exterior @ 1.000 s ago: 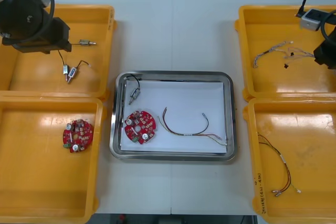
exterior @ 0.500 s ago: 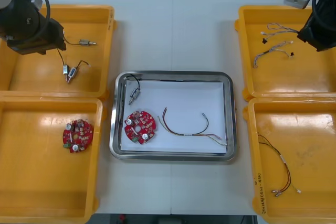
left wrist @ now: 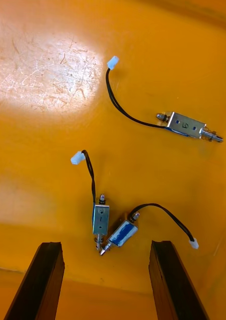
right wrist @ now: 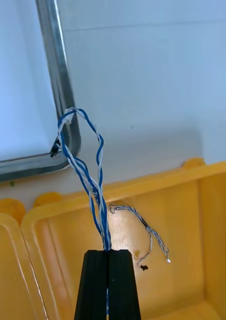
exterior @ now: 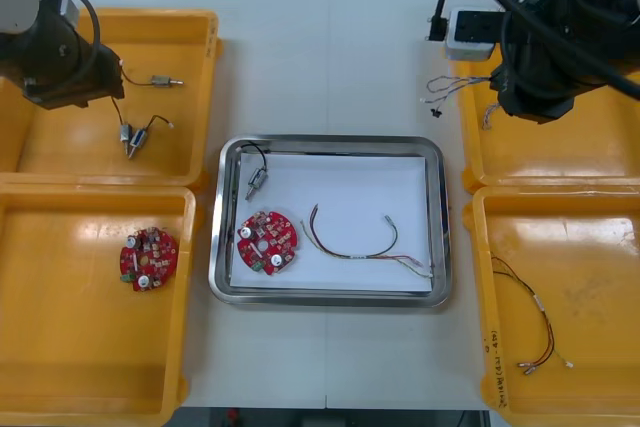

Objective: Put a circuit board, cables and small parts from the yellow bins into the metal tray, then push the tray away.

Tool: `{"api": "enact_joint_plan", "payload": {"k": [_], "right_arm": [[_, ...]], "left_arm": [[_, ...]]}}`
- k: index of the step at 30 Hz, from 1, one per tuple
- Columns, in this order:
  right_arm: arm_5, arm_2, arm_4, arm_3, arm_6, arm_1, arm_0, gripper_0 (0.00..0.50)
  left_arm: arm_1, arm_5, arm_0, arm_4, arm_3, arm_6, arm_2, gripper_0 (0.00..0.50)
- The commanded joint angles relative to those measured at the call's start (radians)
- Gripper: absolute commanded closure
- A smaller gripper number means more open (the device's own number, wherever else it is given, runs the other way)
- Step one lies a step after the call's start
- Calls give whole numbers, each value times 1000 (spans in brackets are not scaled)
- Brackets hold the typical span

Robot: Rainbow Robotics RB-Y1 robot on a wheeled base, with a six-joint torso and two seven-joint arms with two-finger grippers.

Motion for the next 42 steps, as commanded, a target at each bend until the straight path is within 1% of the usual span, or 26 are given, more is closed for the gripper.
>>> {"api": "enact_joint_plan", "payload": {"k": [1,4,11,17,23,26,27,28,33,37,42], "right_arm": [[4,55,-26,-33,-43,26,-38,500],[4,95,-27,-33,-53,60,-45,500],[4,206,-23,5,-74,100,-58,500],[4,279,-27,111,-99,144,-90,500],[4,319,-27,191,-116,166,-91,500],[4,336,-29,258,-123,184,-98,500],[4,336,-29,258,-123,184,-98,500],[4,344,-24,290,-126,196,-99,500],[-46,364,3,343,-134,222,-101,500],[-125,410,37,382,-148,233,-105,500],[-194,445,68,415,-165,245,-107,500]], "left_arm": [[45,-48,8,-18,28,-45,-36,0],[45,-72,8,-18,51,-51,-50,0],[44,-121,8,-18,94,-57,-74,0],[39,-183,9,-24,141,-66,-105,0],[39,-187,11,-24,157,-72,-119,0],[39,-189,11,-23,160,-74,-139,0],[39,-189,11,-23,160,-74,-139,0],[39,-189,12,-21,161,-72,-143,0],[34,-199,21,-21,161,-75,-145,0],[34,-233,41,-35,161,-79,-154,0],[34,-236,44,-41,161,-82,-154,0]]}}
